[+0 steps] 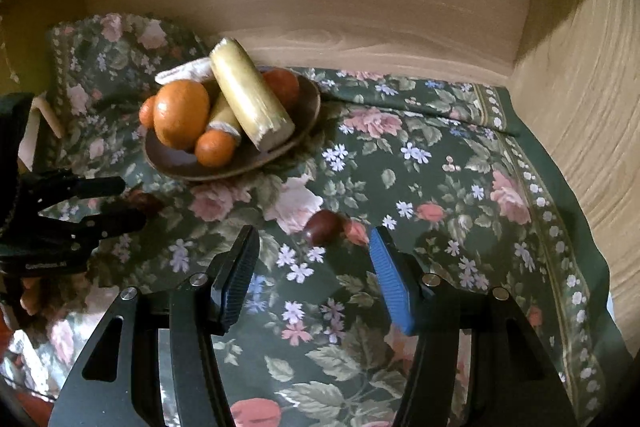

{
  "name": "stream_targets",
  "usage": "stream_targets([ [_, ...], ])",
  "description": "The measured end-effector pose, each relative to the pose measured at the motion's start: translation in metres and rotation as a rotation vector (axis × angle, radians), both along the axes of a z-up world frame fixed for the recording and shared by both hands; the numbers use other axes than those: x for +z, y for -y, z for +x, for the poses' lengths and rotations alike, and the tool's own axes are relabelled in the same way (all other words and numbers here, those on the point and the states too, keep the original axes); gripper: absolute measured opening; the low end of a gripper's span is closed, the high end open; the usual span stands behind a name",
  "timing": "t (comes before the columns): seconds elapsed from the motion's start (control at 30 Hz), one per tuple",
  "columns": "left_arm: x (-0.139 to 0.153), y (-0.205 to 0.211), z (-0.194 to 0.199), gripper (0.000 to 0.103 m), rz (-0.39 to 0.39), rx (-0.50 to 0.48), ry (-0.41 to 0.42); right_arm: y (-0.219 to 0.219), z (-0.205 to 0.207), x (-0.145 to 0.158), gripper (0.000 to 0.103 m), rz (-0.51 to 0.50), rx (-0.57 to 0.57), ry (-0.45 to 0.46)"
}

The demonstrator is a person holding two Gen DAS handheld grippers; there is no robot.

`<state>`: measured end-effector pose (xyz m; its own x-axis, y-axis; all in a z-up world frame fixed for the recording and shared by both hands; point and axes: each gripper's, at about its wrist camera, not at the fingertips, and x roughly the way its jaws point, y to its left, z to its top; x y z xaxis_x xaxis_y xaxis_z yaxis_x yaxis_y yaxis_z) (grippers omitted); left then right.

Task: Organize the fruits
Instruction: 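Move the right tool down to the small dark red fruit on the cloth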

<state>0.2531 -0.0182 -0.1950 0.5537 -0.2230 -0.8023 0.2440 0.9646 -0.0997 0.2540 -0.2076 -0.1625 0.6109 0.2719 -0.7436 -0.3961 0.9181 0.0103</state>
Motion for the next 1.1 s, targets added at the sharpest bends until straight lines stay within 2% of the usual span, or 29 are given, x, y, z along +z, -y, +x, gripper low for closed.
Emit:
stream_targets([
  [0.07,-0.003,0.003,0.003,0.041,0.003,-0.016,-0.016,-0.001,0.003,-0.003,0.054,-0.005,0.006,-0.008],
  [0.17,-0.006,0.007,0.006,0.038,0.014,-0.022,-0.01,-0.005,0.009,-0.01,0.053,-0.002,0.011,-0.028],
  [0.33,-0.009,0.008,0.008,0.027,0.013,-0.022,0.014,-0.008,0.02,-0.022,0.034,-0.005,0.011,-0.079],
  [0.43,-0.011,0.01,0.01,0.022,0.006,-0.023,0.02,-0.007,0.021,-0.022,0.029,-0.004,0.001,-0.073],
  [0.63,-0.009,0.008,0.009,0.019,0.0,-0.021,0.025,-0.005,0.021,-0.02,0.019,-0.005,-0.015,-0.067],
  [0.8,-0.004,0.0,0.008,0.019,-0.022,-0.011,0.033,-0.007,0.018,-0.012,0.018,0.002,-0.017,-0.045],
  [1.1,0.025,-0.025,0.006,0.019,-0.04,0.03,0.111,-0.026,0.006,0.016,0.018,0.026,0.036,0.021],
])
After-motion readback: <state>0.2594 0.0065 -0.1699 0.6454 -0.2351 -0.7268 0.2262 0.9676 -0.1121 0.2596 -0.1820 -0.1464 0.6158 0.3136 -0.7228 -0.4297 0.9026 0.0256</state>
